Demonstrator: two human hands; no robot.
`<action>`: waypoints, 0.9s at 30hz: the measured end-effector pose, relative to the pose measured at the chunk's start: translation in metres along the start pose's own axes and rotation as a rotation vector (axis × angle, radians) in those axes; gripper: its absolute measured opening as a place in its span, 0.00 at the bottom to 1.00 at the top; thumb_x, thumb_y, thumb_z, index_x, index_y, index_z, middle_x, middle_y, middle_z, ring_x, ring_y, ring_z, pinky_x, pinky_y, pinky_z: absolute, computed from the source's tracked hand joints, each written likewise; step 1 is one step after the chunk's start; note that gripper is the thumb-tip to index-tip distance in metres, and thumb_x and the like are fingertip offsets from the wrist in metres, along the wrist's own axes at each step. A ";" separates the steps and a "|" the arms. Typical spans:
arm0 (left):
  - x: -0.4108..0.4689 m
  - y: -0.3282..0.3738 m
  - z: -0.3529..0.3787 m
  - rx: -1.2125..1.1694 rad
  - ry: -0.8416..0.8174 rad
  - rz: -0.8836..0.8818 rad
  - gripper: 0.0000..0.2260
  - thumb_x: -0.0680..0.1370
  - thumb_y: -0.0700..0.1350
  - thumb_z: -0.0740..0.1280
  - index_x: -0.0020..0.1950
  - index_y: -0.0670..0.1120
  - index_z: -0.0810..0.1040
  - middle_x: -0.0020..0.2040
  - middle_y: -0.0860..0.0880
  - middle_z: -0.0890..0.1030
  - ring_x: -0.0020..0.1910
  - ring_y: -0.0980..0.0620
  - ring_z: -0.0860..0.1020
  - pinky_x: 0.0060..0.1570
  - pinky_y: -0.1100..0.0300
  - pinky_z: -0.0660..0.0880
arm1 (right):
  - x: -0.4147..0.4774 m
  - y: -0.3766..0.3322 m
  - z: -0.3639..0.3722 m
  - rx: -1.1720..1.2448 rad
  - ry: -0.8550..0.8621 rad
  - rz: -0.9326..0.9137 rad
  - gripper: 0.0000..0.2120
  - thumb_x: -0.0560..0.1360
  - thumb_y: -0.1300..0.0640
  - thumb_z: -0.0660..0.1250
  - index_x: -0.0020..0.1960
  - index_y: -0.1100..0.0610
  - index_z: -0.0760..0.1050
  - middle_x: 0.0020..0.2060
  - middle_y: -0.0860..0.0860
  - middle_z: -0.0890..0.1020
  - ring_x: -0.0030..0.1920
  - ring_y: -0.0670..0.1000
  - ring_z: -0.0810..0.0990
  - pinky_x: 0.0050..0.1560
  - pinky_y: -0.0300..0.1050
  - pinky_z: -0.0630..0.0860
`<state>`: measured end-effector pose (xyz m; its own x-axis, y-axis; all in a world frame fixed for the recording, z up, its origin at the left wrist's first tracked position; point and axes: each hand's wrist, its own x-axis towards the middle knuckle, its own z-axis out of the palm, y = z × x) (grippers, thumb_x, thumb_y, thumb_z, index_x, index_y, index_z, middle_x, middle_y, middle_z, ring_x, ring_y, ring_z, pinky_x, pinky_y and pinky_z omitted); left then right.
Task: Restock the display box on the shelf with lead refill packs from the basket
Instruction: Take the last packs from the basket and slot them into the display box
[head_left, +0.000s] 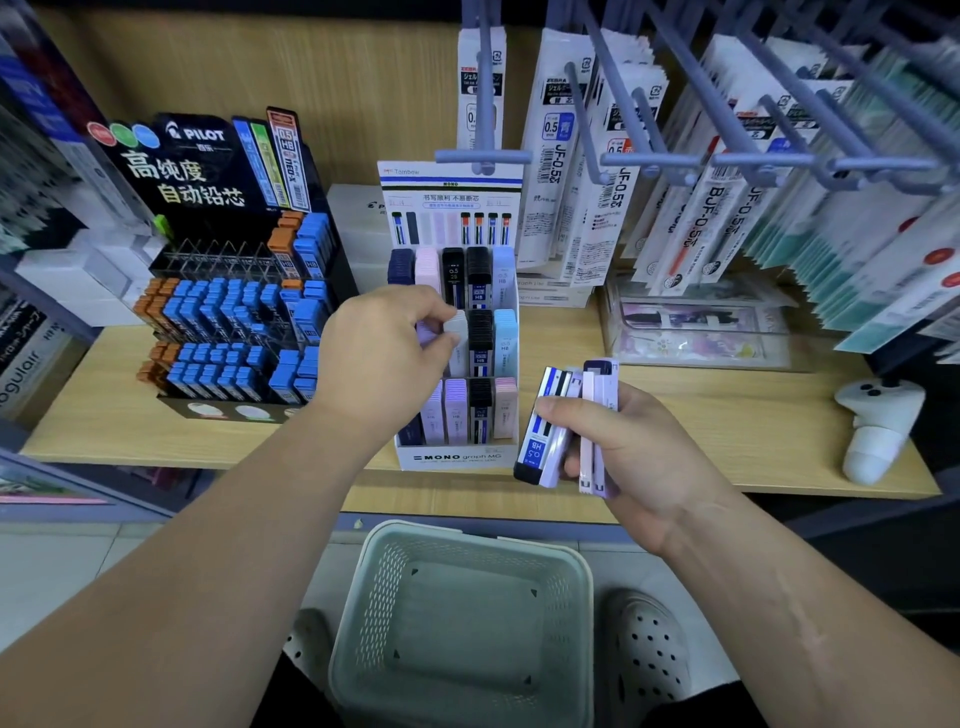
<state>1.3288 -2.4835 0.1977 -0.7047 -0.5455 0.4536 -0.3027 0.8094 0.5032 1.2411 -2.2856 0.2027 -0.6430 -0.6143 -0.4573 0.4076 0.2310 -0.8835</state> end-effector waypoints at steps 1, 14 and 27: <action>0.000 0.000 0.000 -0.001 -0.002 -0.002 0.06 0.71 0.42 0.76 0.47 0.48 0.85 0.33 0.62 0.74 0.33 0.61 0.72 0.40 0.60 0.76 | 0.000 0.000 0.000 0.000 0.000 -0.001 0.03 0.72 0.58 0.76 0.44 0.53 0.82 0.40 0.57 0.85 0.43 0.59 0.78 0.47 0.55 0.72; 0.005 -0.004 -0.005 0.046 -0.040 0.110 0.06 0.70 0.39 0.77 0.46 0.44 0.86 0.35 0.56 0.74 0.36 0.55 0.75 0.42 0.60 0.75 | -0.002 -0.004 0.001 0.019 0.007 -0.020 0.04 0.72 0.60 0.74 0.43 0.54 0.80 0.34 0.55 0.83 0.36 0.56 0.77 0.44 0.52 0.72; -0.008 0.025 -0.011 -0.180 -0.114 -0.082 0.11 0.75 0.49 0.74 0.55 0.50 0.82 0.37 0.55 0.79 0.35 0.58 0.74 0.40 0.58 0.76 | -0.002 -0.008 0.003 0.126 0.063 -0.046 0.04 0.73 0.59 0.74 0.44 0.55 0.79 0.34 0.53 0.83 0.28 0.50 0.78 0.45 0.53 0.71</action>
<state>1.3340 -2.4612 0.2142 -0.7538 -0.5713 0.3246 -0.2494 0.7059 0.6630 1.2408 -2.2886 0.2108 -0.7006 -0.5730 -0.4252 0.4520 0.1046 -0.8858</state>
